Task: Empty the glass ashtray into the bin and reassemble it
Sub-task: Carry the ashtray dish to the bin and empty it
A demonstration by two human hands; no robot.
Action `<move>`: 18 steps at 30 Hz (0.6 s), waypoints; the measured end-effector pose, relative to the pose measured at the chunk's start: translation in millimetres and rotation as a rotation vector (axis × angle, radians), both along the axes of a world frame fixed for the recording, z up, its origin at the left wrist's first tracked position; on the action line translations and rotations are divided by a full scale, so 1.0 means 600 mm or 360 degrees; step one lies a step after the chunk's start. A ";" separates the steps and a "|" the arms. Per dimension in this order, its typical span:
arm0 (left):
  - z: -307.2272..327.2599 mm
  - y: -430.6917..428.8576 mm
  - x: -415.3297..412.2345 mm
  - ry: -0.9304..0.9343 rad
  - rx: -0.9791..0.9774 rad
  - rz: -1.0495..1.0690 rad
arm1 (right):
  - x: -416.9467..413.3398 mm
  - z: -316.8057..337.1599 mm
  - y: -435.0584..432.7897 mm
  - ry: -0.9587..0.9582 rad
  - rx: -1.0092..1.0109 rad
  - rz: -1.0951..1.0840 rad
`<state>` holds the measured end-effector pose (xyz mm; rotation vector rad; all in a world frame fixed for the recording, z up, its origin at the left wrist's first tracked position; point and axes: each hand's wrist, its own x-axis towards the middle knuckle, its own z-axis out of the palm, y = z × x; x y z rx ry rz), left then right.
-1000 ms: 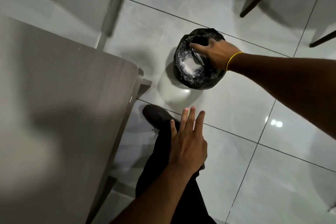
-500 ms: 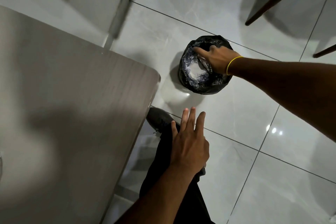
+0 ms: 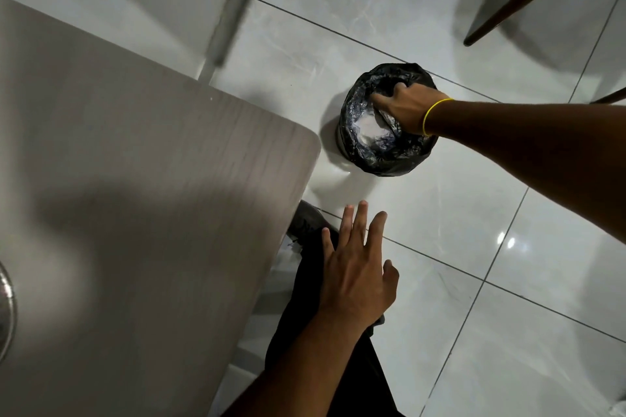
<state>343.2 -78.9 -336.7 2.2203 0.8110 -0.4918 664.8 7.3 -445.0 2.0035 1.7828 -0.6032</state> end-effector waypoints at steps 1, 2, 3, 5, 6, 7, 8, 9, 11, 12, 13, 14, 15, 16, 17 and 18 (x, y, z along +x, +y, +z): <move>-0.001 -0.002 0.000 -0.0011 0.0007 0.0007 | 0.001 -0.002 -0.001 0.0019 0.0018 -0.0021; -0.001 -0.004 0.000 -0.0019 0.0013 0.0014 | 0.002 -0.004 -0.001 0.0027 0.0029 -0.0036; -0.002 -0.006 0.000 -0.0020 0.0014 0.0012 | 0.004 -0.006 -0.001 0.0022 0.0015 -0.0042; -0.007 -0.010 -0.001 -0.0021 0.0010 -0.0004 | 0.007 -0.009 0.000 -0.0010 -0.0054 -0.0027; -0.009 -0.012 -0.002 -0.0029 0.0013 0.0001 | 0.006 -0.010 0.001 -0.0022 -0.0067 -0.0029; -0.011 -0.013 -0.002 -0.0031 0.0013 0.0013 | 0.007 -0.012 0.002 -0.0022 -0.0059 -0.0038; -0.012 -0.015 -0.002 -0.0032 0.0010 0.0025 | 0.008 -0.013 0.002 -0.0011 -0.0040 -0.0050; -0.013 -0.017 -0.001 -0.0031 0.0012 0.0037 | 0.009 -0.014 0.003 -0.0003 -0.0030 -0.0056; -0.011 -0.017 0.000 -0.0031 0.0077 0.0056 | 0.010 -0.015 0.005 0.0017 -0.0050 -0.0099; -0.009 -0.015 0.003 -0.0037 0.0135 0.0078 | 0.010 -0.015 0.003 0.0023 -0.0066 -0.0165; -0.007 -0.013 0.007 -0.0046 0.0194 0.0109 | 0.009 -0.013 0.000 0.0049 -0.0067 -0.0275; -0.003 -0.009 0.012 -0.0055 0.0243 0.0142 | 0.006 -0.010 -0.004 0.0094 -0.0054 -0.0423; 0.001 -0.005 0.017 -0.0059 0.0276 0.0163 | 0.004 -0.007 -0.011 0.0144 -0.0026 -0.0604; 0.008 -0.001 0.025 -0.0071 0.0300 0.0163 | 0.001 0.003 -0.019 0.0193 0.0004 -0.0819; 0.017 0.002 0.031 -0.0073 0.0304 0.0149 | -0.004 0.017 -0.030 0.0267 0.0048 -0.1036; 0.023 0.004 0.037 -0.0079 0.0303 0.0137 | -0.011 0.029 -0.043 0.0355 0.0096 -0.1268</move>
